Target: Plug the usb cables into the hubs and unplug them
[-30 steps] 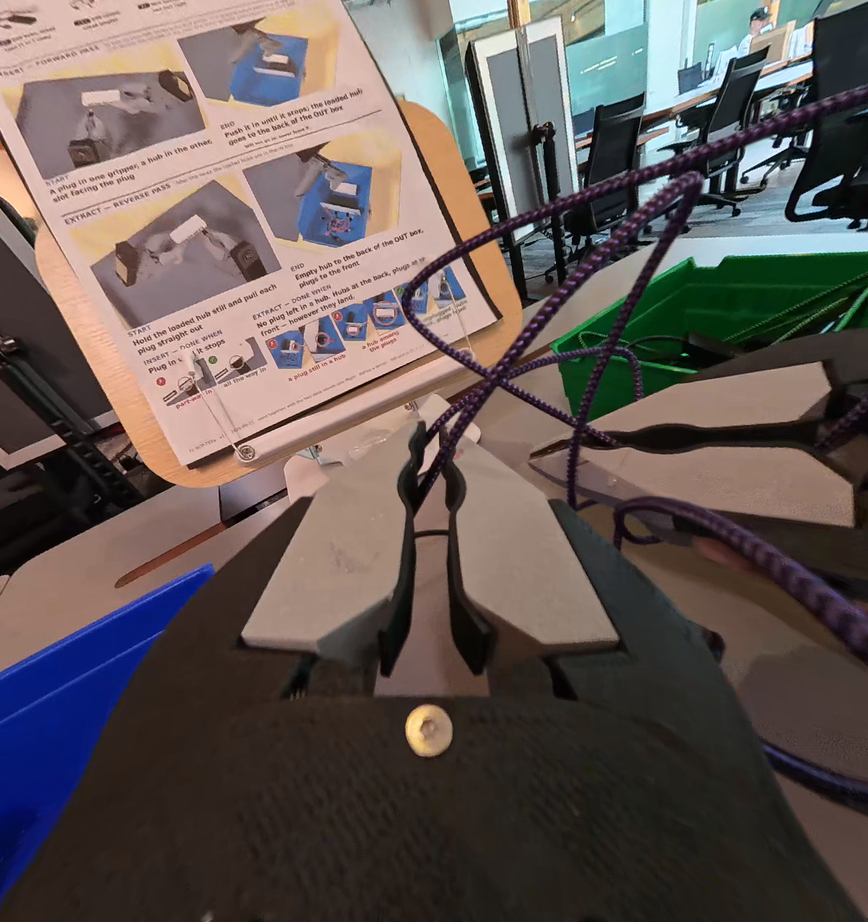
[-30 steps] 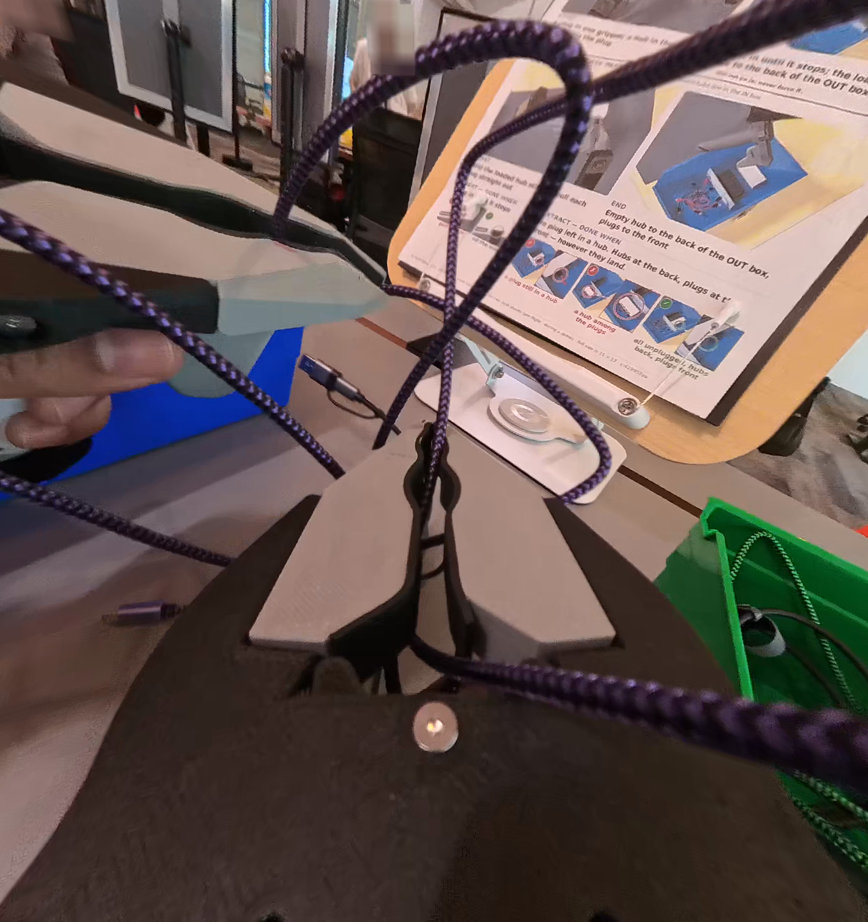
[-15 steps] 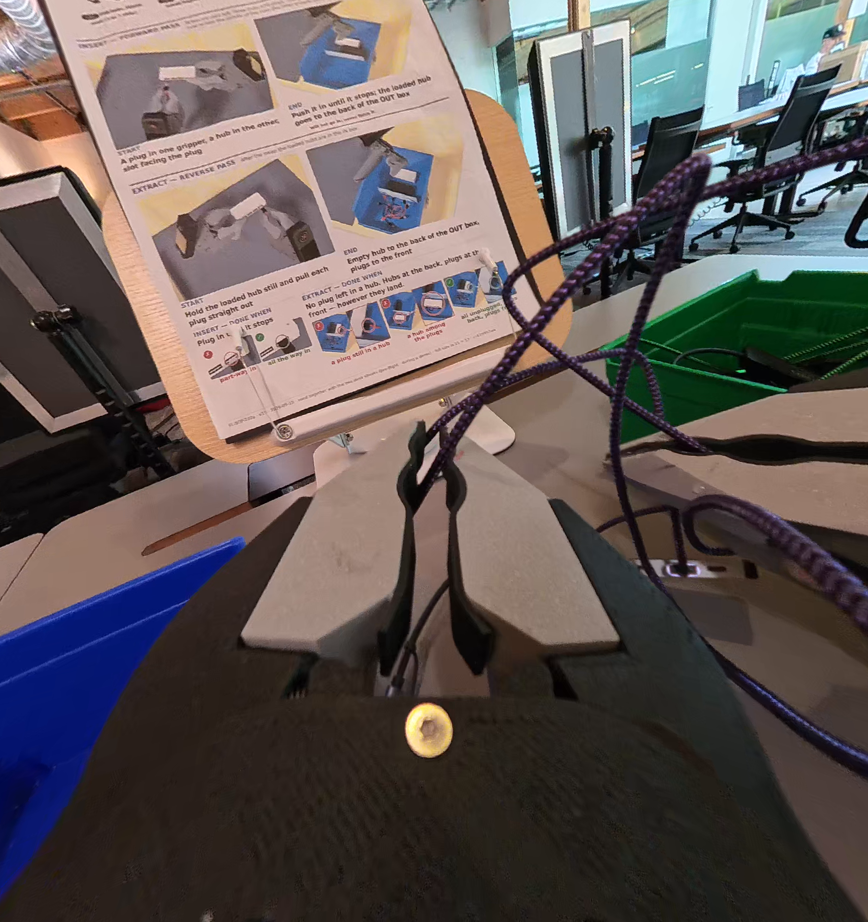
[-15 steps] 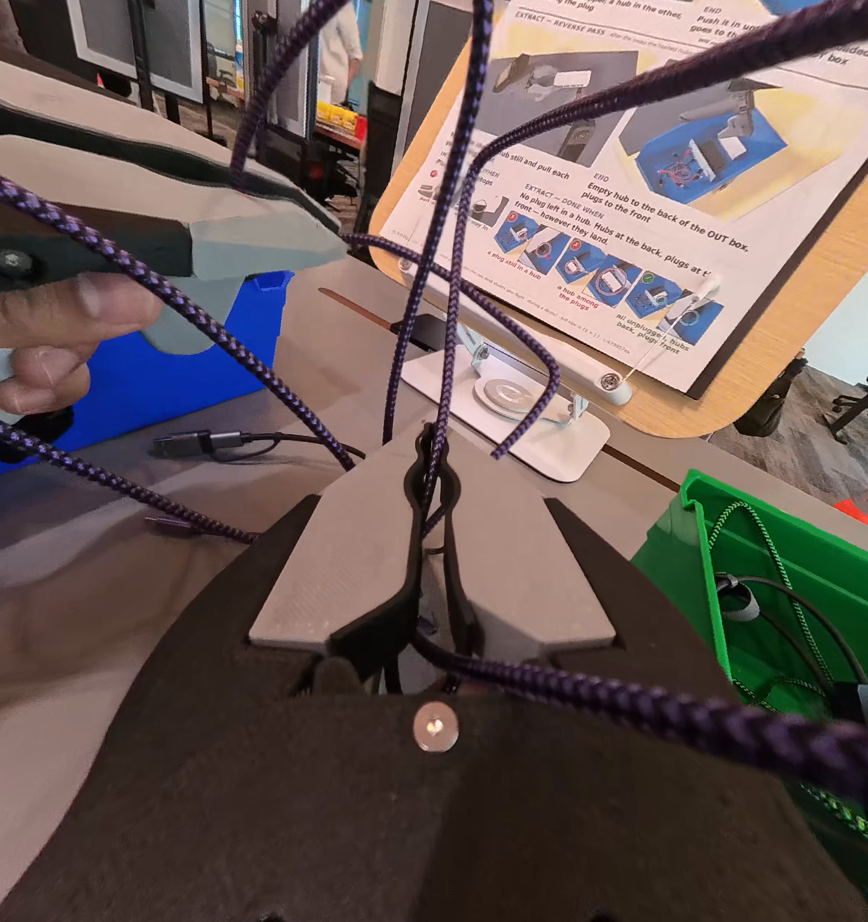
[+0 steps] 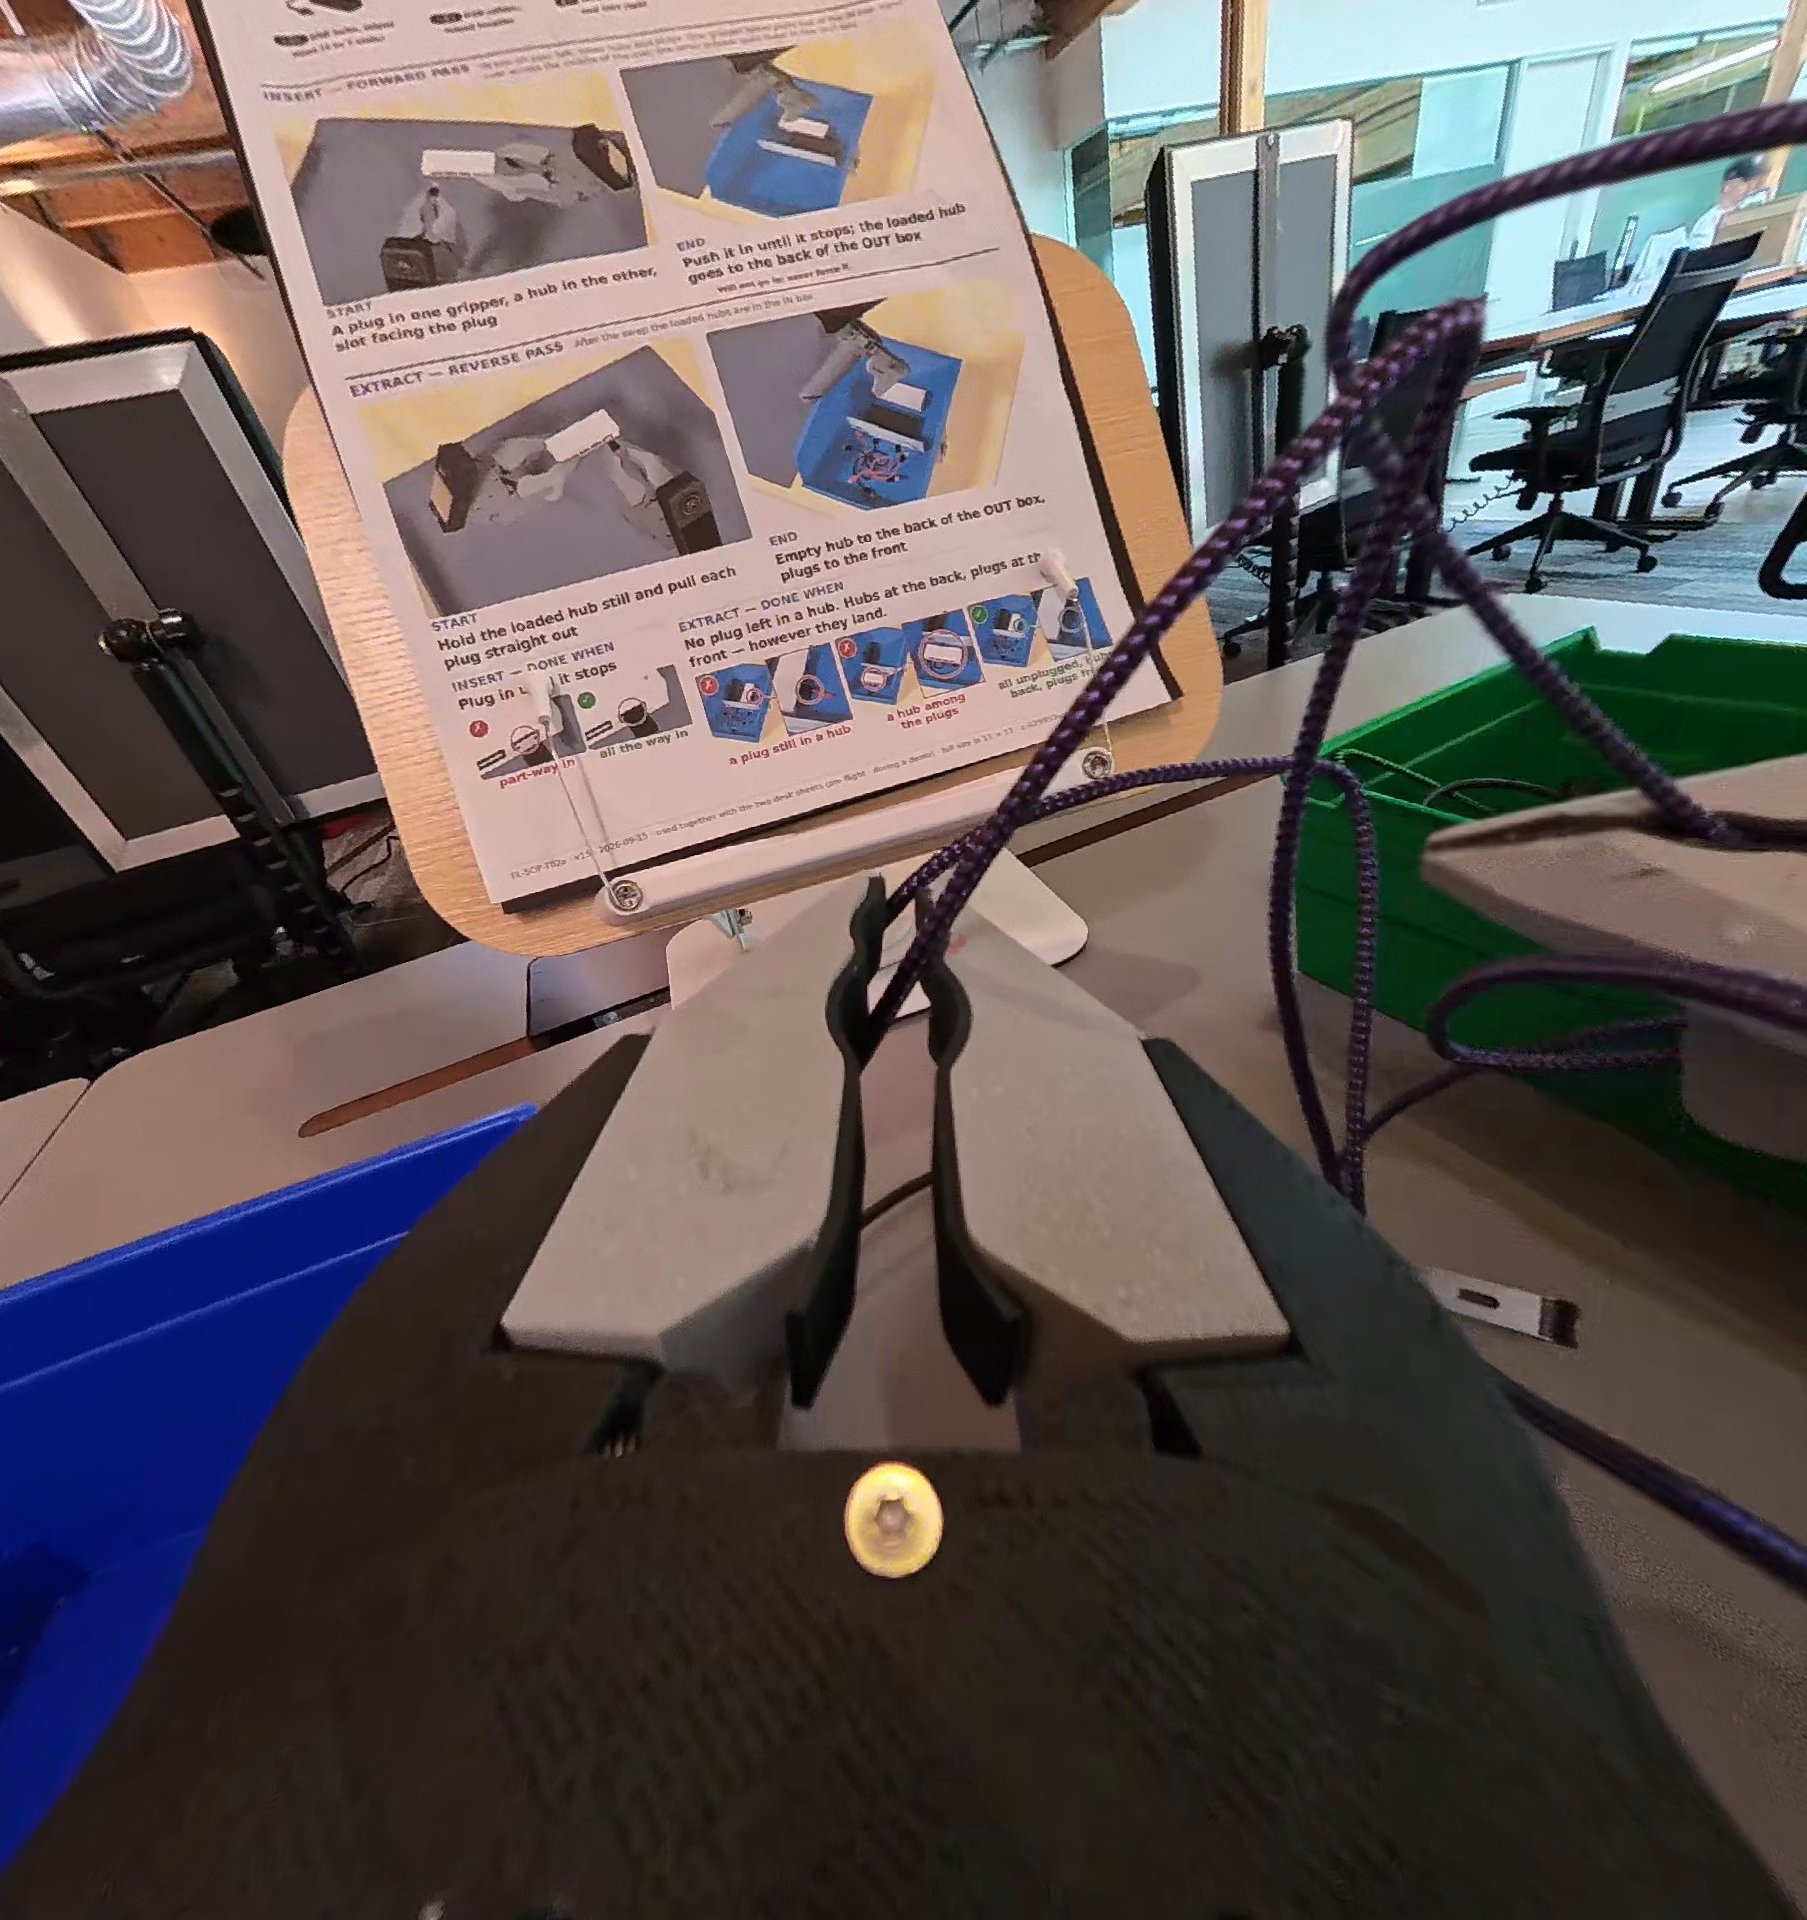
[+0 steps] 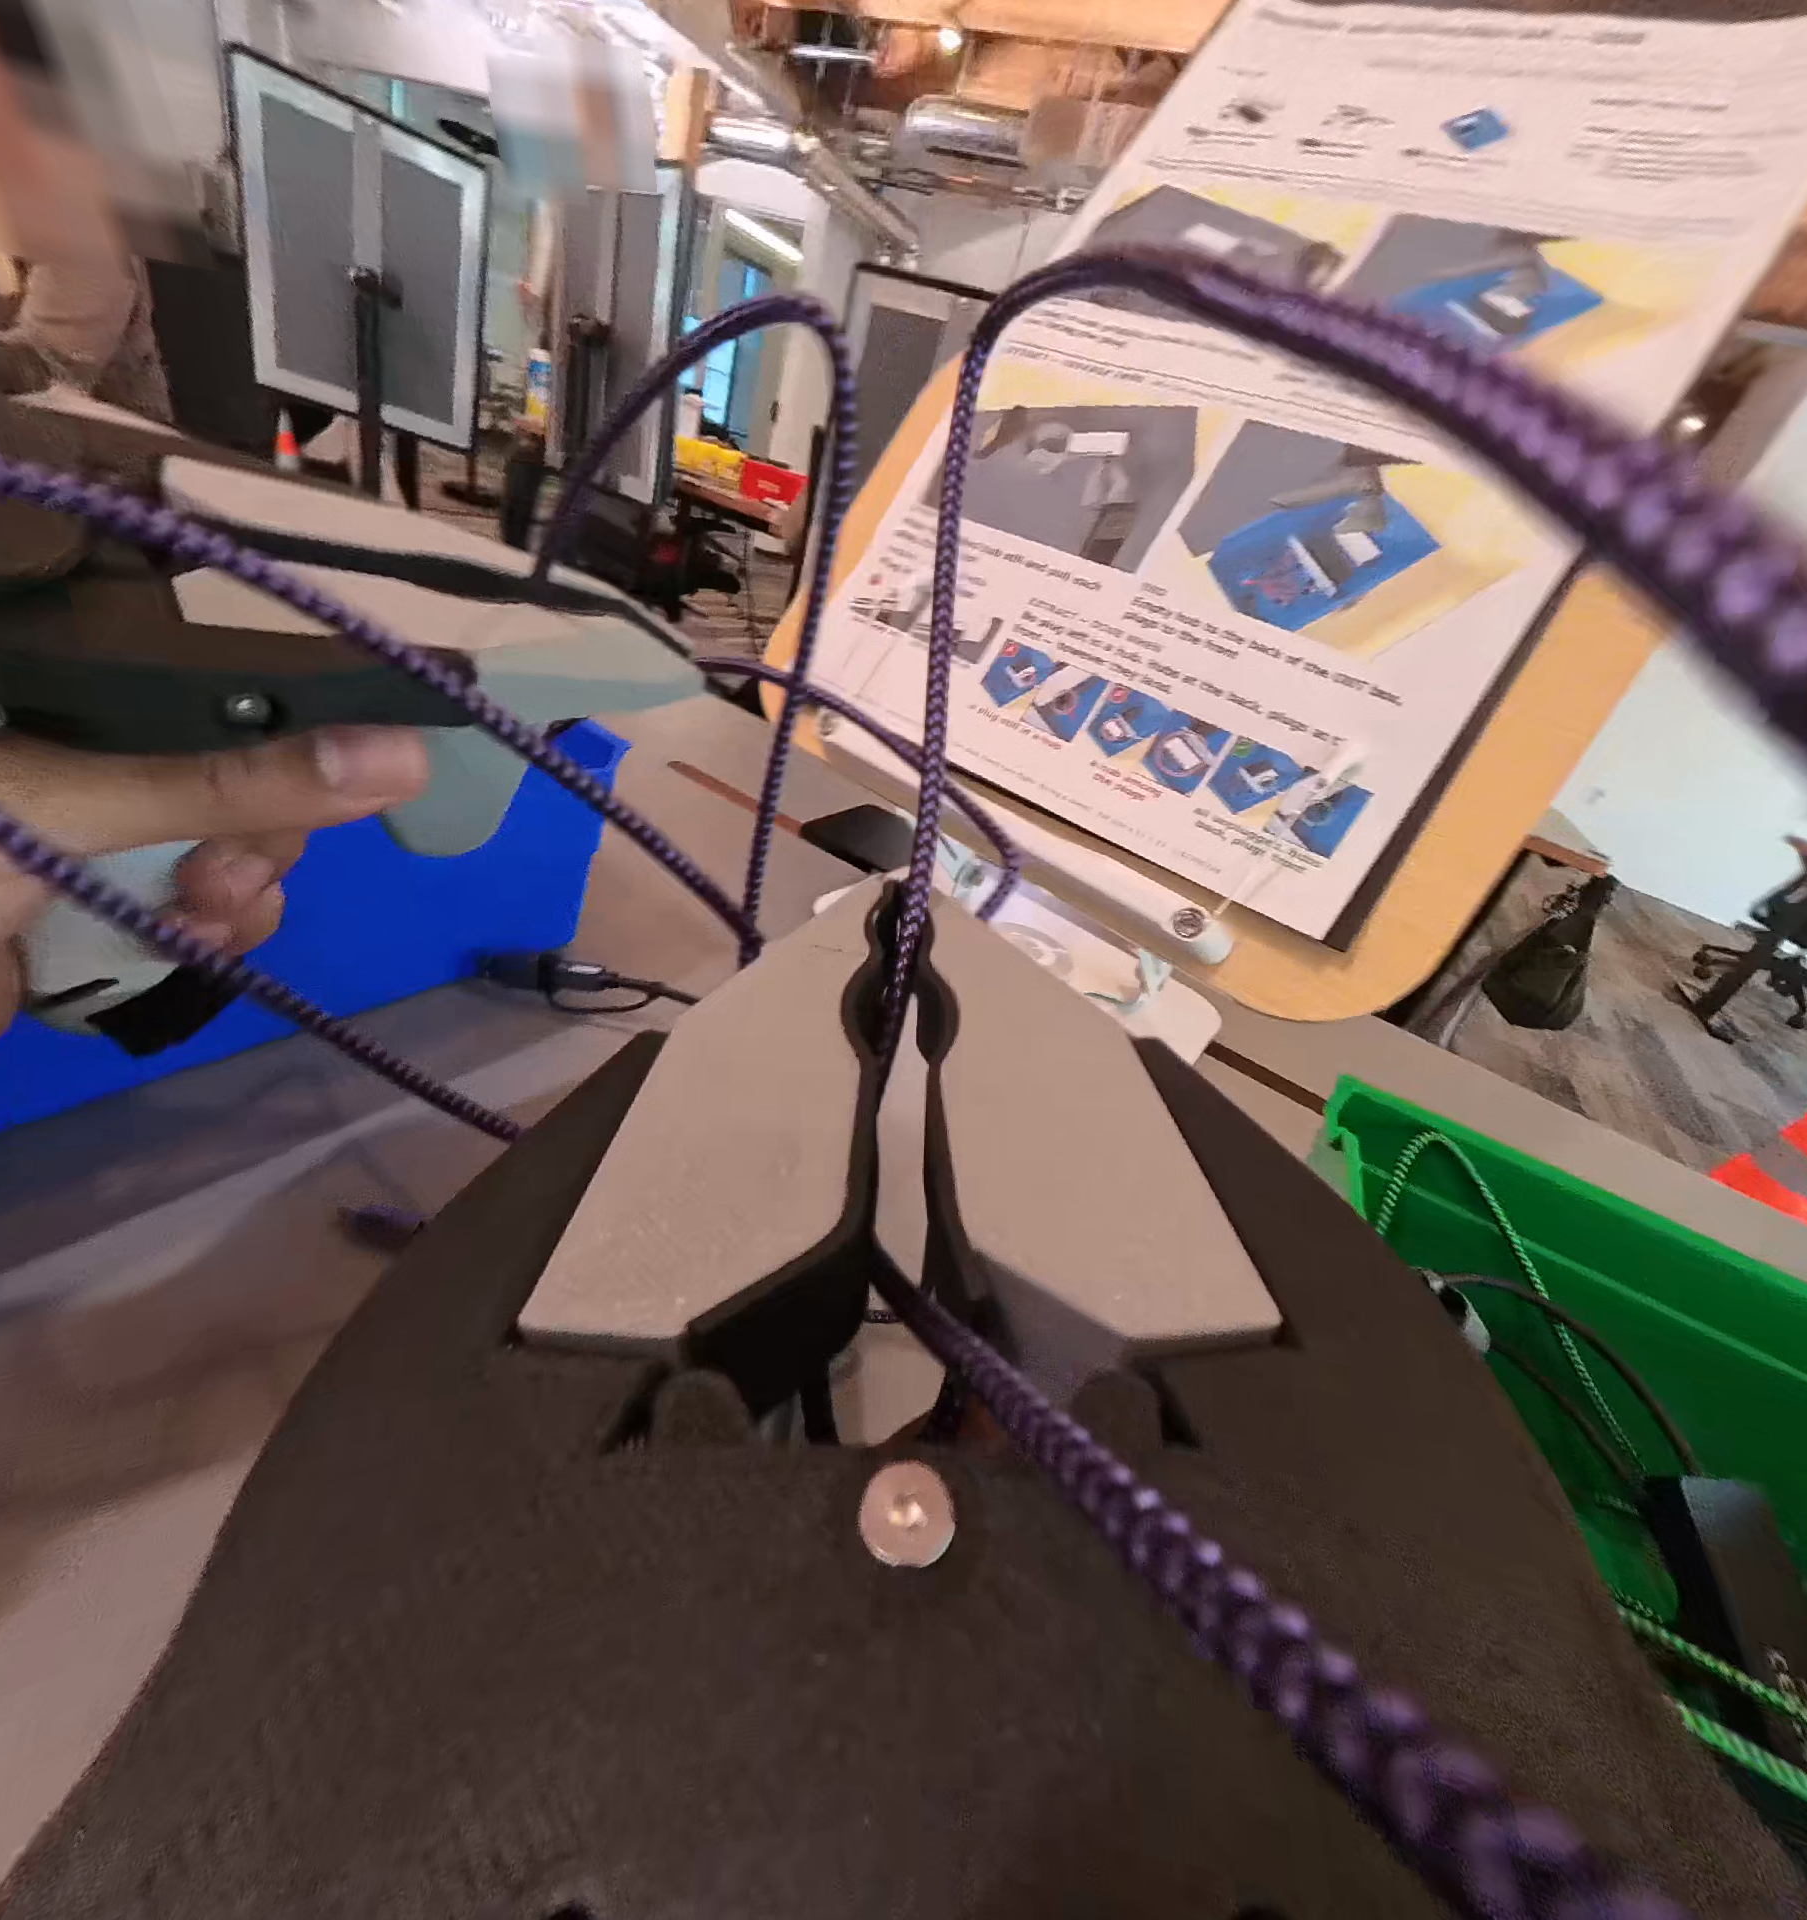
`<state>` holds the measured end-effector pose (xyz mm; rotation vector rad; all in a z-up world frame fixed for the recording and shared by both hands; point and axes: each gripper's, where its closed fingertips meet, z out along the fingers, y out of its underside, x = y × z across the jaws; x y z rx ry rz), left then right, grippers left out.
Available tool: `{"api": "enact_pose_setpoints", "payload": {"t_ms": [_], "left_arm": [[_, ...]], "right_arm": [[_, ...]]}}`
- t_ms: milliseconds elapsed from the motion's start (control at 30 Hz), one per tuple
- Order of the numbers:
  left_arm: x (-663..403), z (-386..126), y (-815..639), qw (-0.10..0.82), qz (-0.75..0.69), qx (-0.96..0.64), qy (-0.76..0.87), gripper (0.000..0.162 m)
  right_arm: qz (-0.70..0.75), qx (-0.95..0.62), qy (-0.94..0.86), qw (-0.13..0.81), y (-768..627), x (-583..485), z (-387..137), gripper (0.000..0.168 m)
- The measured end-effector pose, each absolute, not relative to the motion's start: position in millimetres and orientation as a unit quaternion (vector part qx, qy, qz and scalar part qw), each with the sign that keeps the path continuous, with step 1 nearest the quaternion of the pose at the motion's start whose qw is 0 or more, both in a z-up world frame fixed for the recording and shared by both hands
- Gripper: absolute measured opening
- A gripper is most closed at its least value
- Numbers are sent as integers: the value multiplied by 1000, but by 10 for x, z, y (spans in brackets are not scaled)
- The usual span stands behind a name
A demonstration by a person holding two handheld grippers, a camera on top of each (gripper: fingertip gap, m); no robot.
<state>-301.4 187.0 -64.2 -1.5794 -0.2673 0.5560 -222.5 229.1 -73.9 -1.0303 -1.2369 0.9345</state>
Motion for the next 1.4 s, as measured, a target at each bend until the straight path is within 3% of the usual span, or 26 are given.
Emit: {"api": "enact_pose_setpoints", "payload": {"t_ms": [167,367,733,1100,1400], "left_arm": [[-3025,-646,1862,659,251,-700,-118,2],[-3053,-528,1775,672,269,-678,-126,2],[-3057,-477,1739,674,279,-672,-125,3],[-3021,-417,1722,684,271,-666,-123,2],[-2927,-392,1757,688,267,-666,-110,3]], "right_arm": [[400,-459,-510,607,2415,-2198,-700,0],[371,-492,-582,531,2335,-2374,-1121,6],[370,-553,-611,429,2303,-2427,-1487,67],[250,-531,-634,503,2294,-1961,-1427,76],[289,-507,-687,434,1581,-1582,-1670,70]]}}
